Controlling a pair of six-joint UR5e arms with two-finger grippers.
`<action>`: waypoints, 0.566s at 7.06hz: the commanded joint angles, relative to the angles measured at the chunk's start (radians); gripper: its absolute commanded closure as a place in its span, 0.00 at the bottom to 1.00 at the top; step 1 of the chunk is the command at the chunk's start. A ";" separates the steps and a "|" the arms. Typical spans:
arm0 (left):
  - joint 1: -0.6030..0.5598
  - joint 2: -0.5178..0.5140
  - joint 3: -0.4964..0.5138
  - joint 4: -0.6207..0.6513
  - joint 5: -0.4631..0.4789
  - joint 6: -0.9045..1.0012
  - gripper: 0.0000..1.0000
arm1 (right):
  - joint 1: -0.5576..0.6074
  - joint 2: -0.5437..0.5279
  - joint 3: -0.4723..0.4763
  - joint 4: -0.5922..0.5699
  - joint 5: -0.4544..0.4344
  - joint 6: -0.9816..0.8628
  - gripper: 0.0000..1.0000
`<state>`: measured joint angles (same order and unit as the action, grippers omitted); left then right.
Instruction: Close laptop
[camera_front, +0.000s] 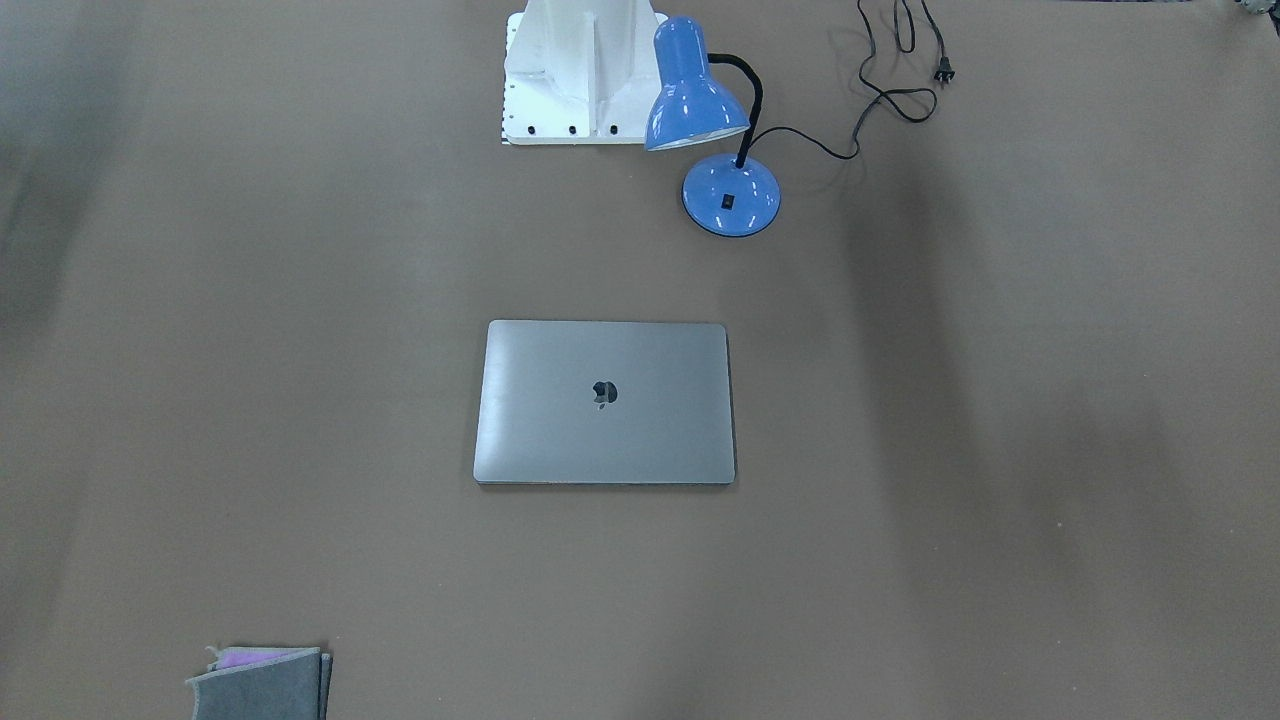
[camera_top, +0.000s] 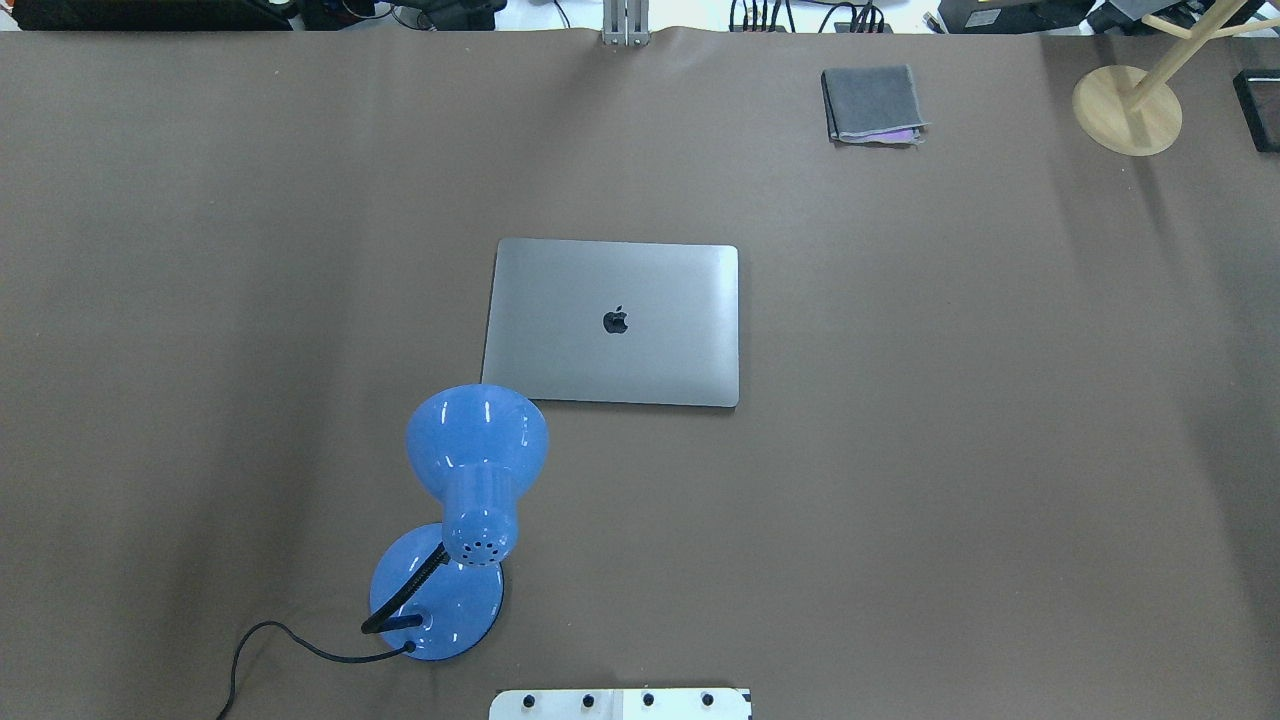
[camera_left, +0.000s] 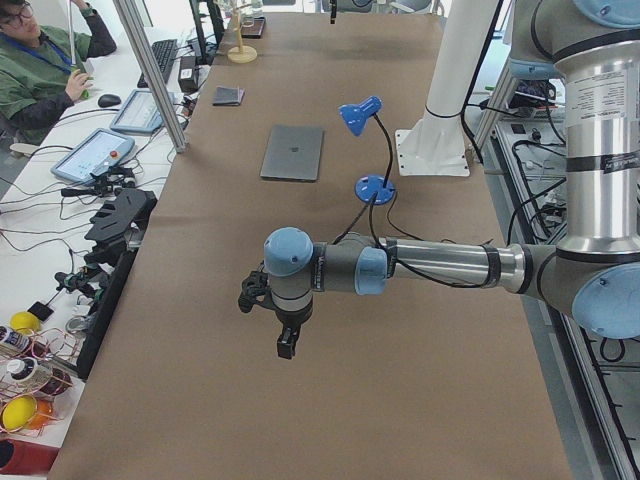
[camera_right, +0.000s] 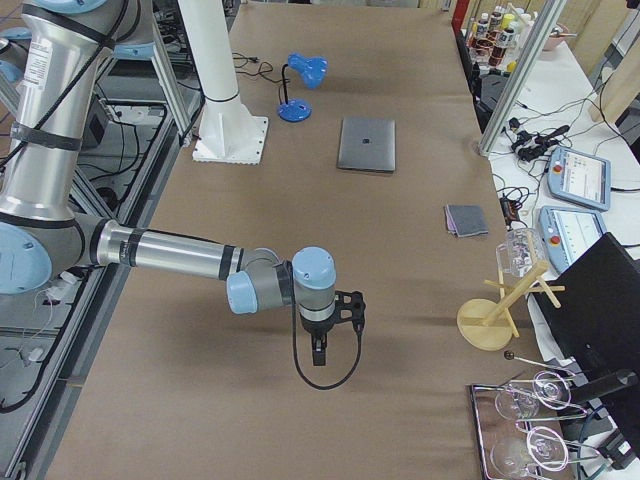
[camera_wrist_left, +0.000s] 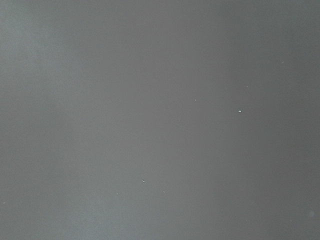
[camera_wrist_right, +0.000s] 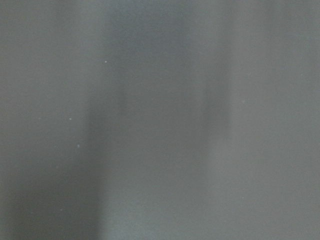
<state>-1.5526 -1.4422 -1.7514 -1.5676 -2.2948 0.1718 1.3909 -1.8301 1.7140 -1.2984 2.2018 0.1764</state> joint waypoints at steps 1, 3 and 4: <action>0.000 0.002 0.000 -0.003 0.000 0.000 0.01 | -0.004 0.043 0.123 -0.284 0.013 -0.135 0.00; 0.000 0.002 -0.002 -0.005 0.000 0.001 0.01 | -0.004 0.037 0.113 -0.285 0.024 -0.143 0.00; 0.000 0.002 -0.002 -0.003 0.000 0.002 0.01 | -0.004 0.037 0.111 -0.282 0.024 -0.141 0.00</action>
<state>-1.5524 -1.4404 -1.7531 -1.5714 -2.2948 0.1728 1.3865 -1.7928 1.8254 -1.5768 2.2242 0.0387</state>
